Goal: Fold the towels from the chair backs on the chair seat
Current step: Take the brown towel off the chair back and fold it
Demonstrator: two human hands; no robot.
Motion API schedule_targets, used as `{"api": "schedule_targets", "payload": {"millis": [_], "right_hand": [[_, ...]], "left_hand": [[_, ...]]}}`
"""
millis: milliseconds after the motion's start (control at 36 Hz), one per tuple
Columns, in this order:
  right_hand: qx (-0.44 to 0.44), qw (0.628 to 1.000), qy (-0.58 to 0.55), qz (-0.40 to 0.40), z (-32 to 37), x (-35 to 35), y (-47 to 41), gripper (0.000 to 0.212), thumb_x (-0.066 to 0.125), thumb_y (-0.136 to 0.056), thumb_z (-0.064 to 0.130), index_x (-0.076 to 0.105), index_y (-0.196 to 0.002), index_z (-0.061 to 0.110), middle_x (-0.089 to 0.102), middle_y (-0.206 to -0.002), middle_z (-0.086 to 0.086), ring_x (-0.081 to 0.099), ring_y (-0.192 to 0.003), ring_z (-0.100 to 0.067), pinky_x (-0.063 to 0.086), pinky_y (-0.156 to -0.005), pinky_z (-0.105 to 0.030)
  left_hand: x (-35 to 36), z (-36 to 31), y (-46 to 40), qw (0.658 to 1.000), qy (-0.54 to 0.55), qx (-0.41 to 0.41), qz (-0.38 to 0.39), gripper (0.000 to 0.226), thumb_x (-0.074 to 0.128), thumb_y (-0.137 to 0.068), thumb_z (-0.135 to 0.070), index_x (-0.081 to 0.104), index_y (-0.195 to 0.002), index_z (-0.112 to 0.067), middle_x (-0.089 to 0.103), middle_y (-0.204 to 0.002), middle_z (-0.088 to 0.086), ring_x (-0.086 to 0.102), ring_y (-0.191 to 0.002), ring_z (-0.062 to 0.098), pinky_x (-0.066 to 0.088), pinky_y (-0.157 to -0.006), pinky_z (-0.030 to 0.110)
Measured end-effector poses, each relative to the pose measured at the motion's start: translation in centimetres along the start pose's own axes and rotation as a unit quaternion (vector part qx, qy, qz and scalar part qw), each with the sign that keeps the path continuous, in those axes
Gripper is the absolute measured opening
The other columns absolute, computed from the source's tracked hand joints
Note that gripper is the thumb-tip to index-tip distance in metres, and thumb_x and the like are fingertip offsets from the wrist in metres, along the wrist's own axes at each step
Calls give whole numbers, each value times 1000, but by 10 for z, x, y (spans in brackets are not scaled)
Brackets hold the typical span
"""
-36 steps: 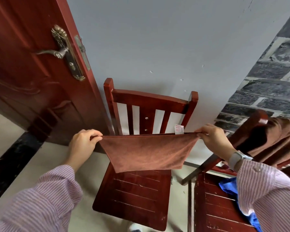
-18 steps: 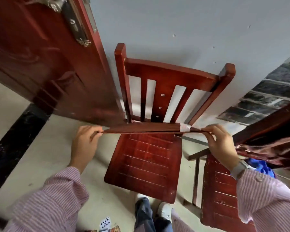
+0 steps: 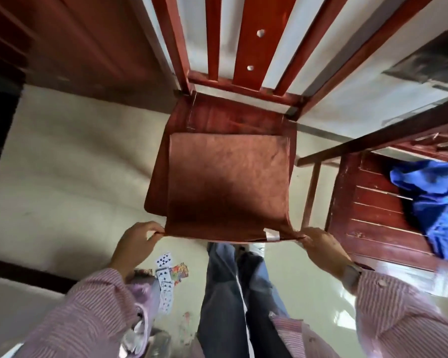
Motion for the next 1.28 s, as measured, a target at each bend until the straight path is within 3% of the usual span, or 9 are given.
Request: {"api": "schedule_targets", "payload": {"millis": [167,250,389,500,667,889,1000,1139,1278], "right_hand": [[88,944,-307,-86,2,-38,-34,9,55,-86,2,61,-88,9,60,-78,-5,59,-64,-3,41,-54,-6],[103,891,-420,-136,4,-62,-64,15,58,-84,4,61,-76,16,58,-74,-2,55,-75,-18,46,-75,-25],[130,838,-495,-192,12,-84,-118,19,57,-85,4,58,-73,20,57,-76,-3,55,-80,-22,47,-77,-35],[131,837,-476,-238,16,-96,-158,8,58,-83,8,60,-85,15,58,-76,1,57,-84,-21,50,-81,-36],[129,867,-402,-265,22,-108,-196,11,54,-86,11,58,-95,14,54,-70,6,49,-62,-6,41,-46,-7],[165,896,-315,-268,11,-103,-213,23,58,-86,19,61,-106,9,62,-97,-6,56,-89,-20,49,-85,-36],[167,895,-300,-284,8,-108,-206,33,57,-86,20,53,-117,9,62,-111,-12,58,-102,-28,44,-83,-32],[28,903,-214,-371,52,-112,-166,37,44,-78,16,51,-114,14,51,-113,-13,51,-103,-30,41,-92,-51],[-47,900,-183,-394,89,-94,-166,44,38,-68,19,60,-105,10,55,-111,-9,48,-109,-22,29,-104,-50]], "left_hand": [[-27,-15,-47,964,262,-43,7,19,59,-83,1,63,-77,-17,65,-62,-11,56,-67,6,39,-58,8],[-47,-31,-76,935,350,-52,-20,21,55,-85,3,61,-78,-15,65,-63,-9,58,-68,6,46,-60,9],[-66,-57,-132,909,409,-36,-75,19,53,-88,0,58,-79,-16,58,-78,4,56,-72,12,48,-65,18],[-74,-61,-175,915,372,-16,-155,10,57,-87,-5,63,-87,-13,59,-76,-3,56,-69,9,46,-62,19],[-72,-57,-211,928,304,1,-216,15,59,-85,-7,67,-98,-11,60,-75,-8,55,-70,3,44,-72,19],[-72,-51,-229,950,212,-14,-231,21,64,-81,-8,68,-102,-7,67,-91,12,62,-84,21,47,-82,29],[-77,-58,-222,950,182,-10,-255,26,59,-85,-9,60,-111,-5,65,-105,18,62,-96,30,44,-85,28],[-77,-112,-179,935,-13,144,-325,34,45,-89,-12,52,-122,-4,56,-121,16,50,-112,31,36,-97,35],[4,-154,-181,938,-150,251,-184,45,31,-91,-27,44,-132,-12,46,-138,9,38,-131,27,32,-107,47]]}}
Point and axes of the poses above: each hand's wrist, its own y-axis away from the middle knuckle, its own x-axis out of the palm, z = x × y, the point moved 10 cm from there along -y, towards the middle knuckle
